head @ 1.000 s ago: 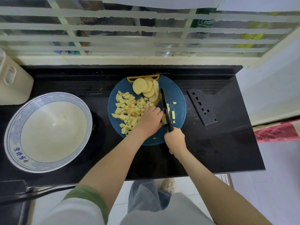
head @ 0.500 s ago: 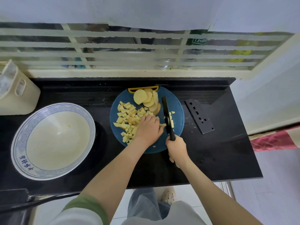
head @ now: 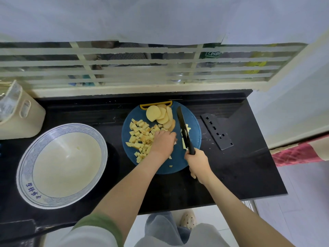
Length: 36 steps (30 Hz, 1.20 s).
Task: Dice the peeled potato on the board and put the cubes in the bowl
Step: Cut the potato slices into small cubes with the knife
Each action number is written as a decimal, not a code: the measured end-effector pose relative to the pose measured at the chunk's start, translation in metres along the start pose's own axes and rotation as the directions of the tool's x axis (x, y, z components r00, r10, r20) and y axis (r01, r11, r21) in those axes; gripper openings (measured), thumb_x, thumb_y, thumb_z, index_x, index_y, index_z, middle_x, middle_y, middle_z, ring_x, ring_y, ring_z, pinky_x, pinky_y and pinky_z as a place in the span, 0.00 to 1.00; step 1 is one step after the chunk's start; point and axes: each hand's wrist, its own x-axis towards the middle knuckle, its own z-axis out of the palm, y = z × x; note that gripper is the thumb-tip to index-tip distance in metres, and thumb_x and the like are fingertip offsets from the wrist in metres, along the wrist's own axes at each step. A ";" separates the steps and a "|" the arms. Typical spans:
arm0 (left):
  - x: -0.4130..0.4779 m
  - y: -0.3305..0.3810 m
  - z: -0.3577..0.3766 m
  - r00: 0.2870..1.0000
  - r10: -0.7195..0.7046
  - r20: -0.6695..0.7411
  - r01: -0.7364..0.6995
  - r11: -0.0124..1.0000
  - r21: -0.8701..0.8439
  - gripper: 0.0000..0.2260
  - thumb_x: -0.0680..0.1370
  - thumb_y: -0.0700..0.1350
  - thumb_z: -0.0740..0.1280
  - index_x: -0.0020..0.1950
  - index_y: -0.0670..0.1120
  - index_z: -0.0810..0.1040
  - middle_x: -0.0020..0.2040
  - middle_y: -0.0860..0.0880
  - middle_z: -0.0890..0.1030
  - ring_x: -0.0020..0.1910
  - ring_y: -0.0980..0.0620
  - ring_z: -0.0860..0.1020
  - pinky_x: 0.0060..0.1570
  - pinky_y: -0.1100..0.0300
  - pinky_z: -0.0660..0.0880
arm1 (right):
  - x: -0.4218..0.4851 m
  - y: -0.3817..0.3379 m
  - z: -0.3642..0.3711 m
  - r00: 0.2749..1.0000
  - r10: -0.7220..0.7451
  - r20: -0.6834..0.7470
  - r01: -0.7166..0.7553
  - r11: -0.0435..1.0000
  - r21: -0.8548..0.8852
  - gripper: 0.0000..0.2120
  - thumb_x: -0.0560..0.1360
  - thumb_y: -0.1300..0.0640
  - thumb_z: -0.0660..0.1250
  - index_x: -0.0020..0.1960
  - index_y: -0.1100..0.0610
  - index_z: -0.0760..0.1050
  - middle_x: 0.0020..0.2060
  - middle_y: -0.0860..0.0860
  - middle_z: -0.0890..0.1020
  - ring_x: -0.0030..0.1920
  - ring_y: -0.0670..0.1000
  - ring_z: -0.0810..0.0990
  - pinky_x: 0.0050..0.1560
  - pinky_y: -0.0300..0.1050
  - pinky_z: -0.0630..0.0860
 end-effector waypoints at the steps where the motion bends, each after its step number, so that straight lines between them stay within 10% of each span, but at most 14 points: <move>1: 0.000 -0.002 -0.003 1.000 -0.004 -0.007 0.004 1.000 0.003 0.13 0.84 0.47 0.54 0.60 0.46 0.75 0.56 0.48 0.79 0.57 0.48 0.72 0.55 0.55 0.59 | 0.000 -0.002 0.000 1.000 -0.013 0.001 0.013 1.000 -0.025 0.08 0.79 0.58 0.59 0.41 0.56 0.70 0.32 0.52 0.70 0.27 0.49 0.66 0.24 0.40 0.65; 11: -0.006 -0.017 -0.021 0.998 -0.016 0.059 0.016 1.000 0.004 0.14 0.83 0.46 0.56 0.66 0.42 0.67 0.54 0.46 0.78 0.56 0.45 0.73 0.60 0.53 0.62 | -0.002 -0.009 -0.023 0.973 -0.215 -0.085 0.096 0.713 -0.695 0.12 0.76 0.61 0.56 0.57 0.53 0.72 0.39 0.51 0.77 0.38 0.54 0.78 0.37 0.45 0.73; 23: -0.009 -0.017 -0.026 0.991 -0.135 0.019 0.134 0.990 0.048 0.15 0.79 0.47 0.62 0.65 0.43 0.71 0.61 0.46 0.71 0.61 0.46 0.68 0.61 0.55 0.65 | 0.011 -0.008 -0.027 0.951 -0.307 0.022 0.191 0.531 -0.826 0.16 0.80 0.58 0.57 0.67 0.53 0.67 0.38 0.50 0.76 0.35 0.52 0.76 0.34 0.45 0.75; 29: -0.001 -0.005 -0.039 0.964 0.034 -0.264 -0.047 0.998 -0.044 0.13 0.77 0.47 0.63 0.60 0.46 0.76 0.51 0.46 0.75 0.51 0.46 0.74 0.51 0.52 0.71 | 0.021 -0.006 -0.045 0.926 -0.373 0.064 0.226 0.409 -0.884 0.17 0.81 0.57 0.57 0.69 0.51 0.63 0.36 0.49 0.76 0.34 0.51 0.78 0.33 0.45 0.76; 36: 0.020 0.015 -0.050 0.974 0.209 0.086 -0.216 0.973 0.078 0.15 0.80 0.57 0.58 0.65 0.58 0.74 0.60 0.53 0.72 0.62 0.50 0.66 0.58 0.50 0.57 | 0.030 -0.005 -0.068 0.828 -0.458 0.324 0.411 0.101 -0.906 0.14 0.81 0.54 0.58 0.65 0.52 0.66 0.46 0.49 0.80 0.41 0.52 0.80 0.34 0.44 0.71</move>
